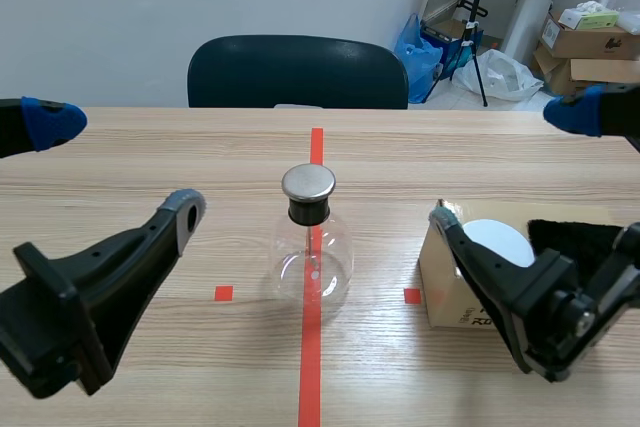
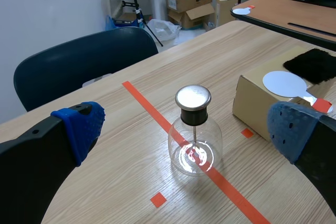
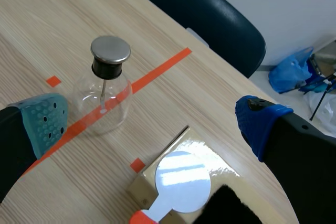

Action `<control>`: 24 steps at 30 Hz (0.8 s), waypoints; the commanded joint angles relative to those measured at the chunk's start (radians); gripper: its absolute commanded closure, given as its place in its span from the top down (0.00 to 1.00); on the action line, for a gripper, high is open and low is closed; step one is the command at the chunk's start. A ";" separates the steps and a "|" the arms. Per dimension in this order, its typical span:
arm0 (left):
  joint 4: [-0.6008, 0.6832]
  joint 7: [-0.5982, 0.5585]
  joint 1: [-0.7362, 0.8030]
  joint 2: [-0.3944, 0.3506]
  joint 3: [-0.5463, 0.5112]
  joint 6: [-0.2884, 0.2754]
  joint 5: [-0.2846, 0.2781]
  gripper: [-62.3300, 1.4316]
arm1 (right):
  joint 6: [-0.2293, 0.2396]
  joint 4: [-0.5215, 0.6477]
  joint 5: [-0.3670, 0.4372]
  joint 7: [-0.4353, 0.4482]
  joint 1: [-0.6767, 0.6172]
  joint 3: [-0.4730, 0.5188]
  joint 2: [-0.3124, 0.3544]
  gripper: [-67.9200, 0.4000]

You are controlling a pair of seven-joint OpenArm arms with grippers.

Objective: Do the electroscope experiment

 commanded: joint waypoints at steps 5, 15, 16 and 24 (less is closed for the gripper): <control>0.002 -0.011 0.005 -0.010 0.001 0.002 -0.007 1.00 | -0.003 0.002 0.011 -0.006 -0.002 0.000 0.002 1.00; 0.002 -0.010 0.005 -0.009 0.001 0.002 -0.007 1.00 | -0.003 0.002 0.011 -0.014 -0.001 0.000 0.002 1.00; 0.002 -0.010 0.005 -0.009 0.001 0.002 -0.007 1.00 | -0.003 0.002 0.011 -0.013 -0.001 0.000 0.002 1.00; 0.002 -0.010 0.005 -0.009 0.001 0.002 -0.007 1.00 | -0.003 0.002 0.011 0.002 -0.001 0.000 0.002 1.00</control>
